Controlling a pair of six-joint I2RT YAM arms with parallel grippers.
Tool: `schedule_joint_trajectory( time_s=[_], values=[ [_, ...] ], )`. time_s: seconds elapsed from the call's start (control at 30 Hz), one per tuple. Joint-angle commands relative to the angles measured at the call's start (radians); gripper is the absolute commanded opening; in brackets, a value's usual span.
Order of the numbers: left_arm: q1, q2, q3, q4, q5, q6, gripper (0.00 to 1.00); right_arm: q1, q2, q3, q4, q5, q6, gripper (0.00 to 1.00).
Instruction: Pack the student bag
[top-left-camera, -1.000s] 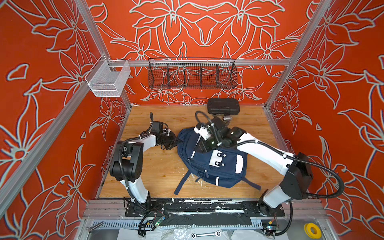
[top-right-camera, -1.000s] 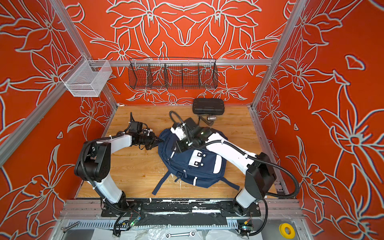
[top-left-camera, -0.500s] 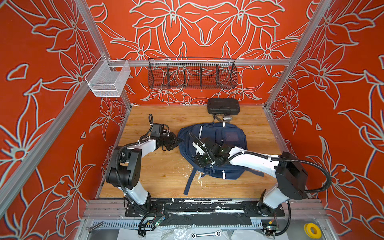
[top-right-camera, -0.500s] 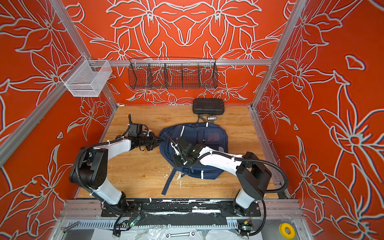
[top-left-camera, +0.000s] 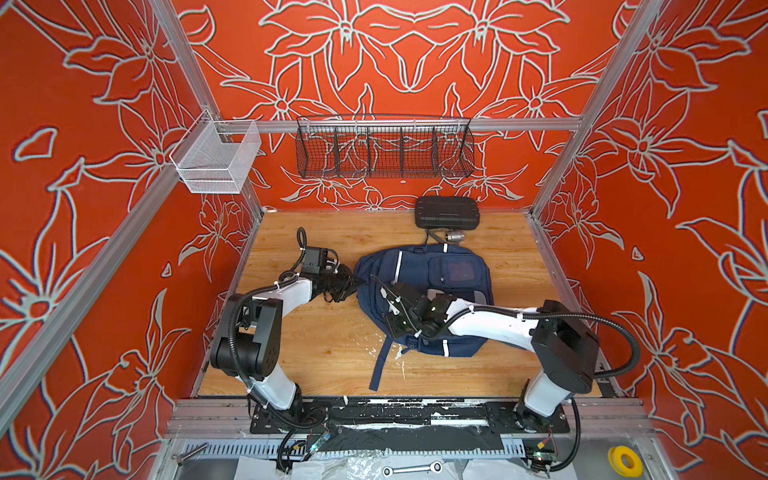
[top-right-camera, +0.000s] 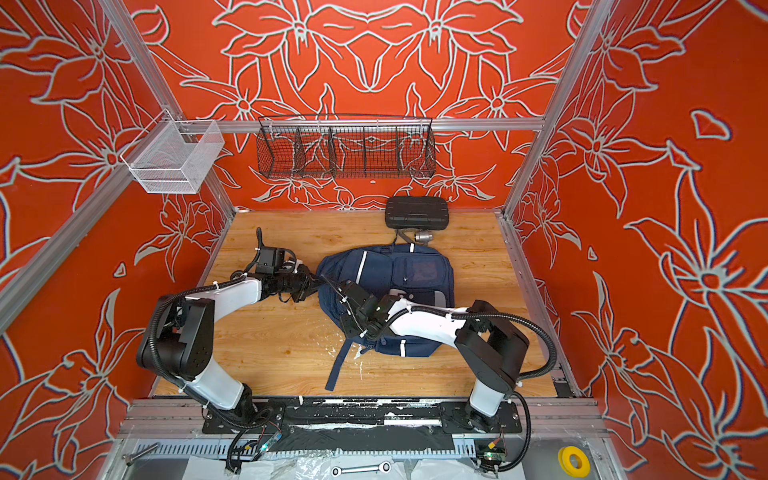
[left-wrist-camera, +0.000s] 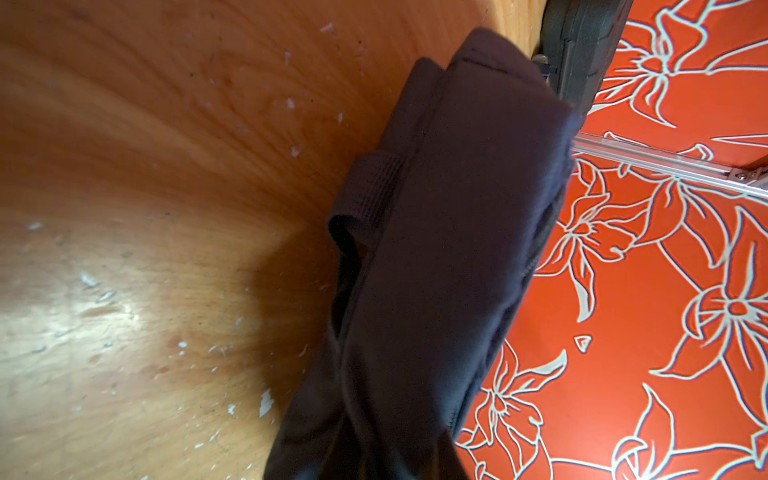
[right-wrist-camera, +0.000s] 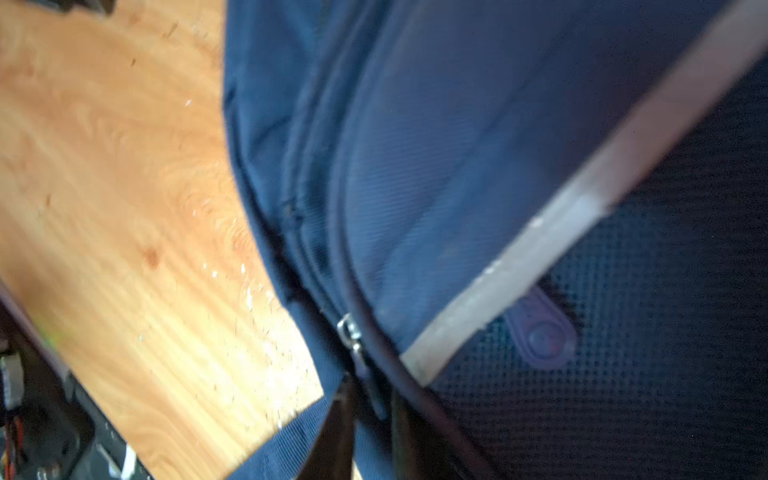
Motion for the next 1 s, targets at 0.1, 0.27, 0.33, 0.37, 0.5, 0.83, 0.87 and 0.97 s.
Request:
schedule_joint_trajectory(
  time_s=[0.1, 0.27, 0.33, 0.37, 0.5, 0.83, 0.87, 0.97],
  values=[
    [0.0, -0.039, 0.06, -0.046, 0.06, 0.061, 0.0, 0.001, -0.046, -0.033, -0.043, 0.1, 0.048, 0.0],
    [0.049, -0.023, 0.117, -0.173, 0.087, 0.196, 0.0, -0.006, -0.109, -0.089, -0.109, 0.066, 0.103, 0.0],
    [0.085, -0.012, 0.142, -0.225, 0.108, 0.262, 0.0, -0.018, -0.139, -0.119, -0.145, 0.041, 0.135, 0.0],
    [0.096, -0.007, 0.157, -0.258, 0.108, 0.293, 0.0, -0.03, -0.149, -0.128, -0.161, 0.014, 0.145, 0.0],
    [0.121, 0.013, 0.228, -0.363, 0.105, 0.42, 0.0, -0.08, -0.166, -0.134, -0.261, -0.055, 0.175, 0.0],
    [0.121, -0.021, 0.235, -0.375, 0.079, 0.524, 0.65, -0.122, -0.214, 0.08, -0.313, 0.033, -0.025, 0.48],
    [0.121, -0.041, 0.24, -0.393, 0.062, 0.555, 0.9, -0.137, -0.232, 0.094, -0.326, 0.06, -0.044, 0.54],
    [0.122, -0.151, 0.226, -0.425, -0.046, 0.637, 0.97, -0.225, -0.313, 0.089, -0.331, 0.187, -0.1, 0.76]
  ],
)
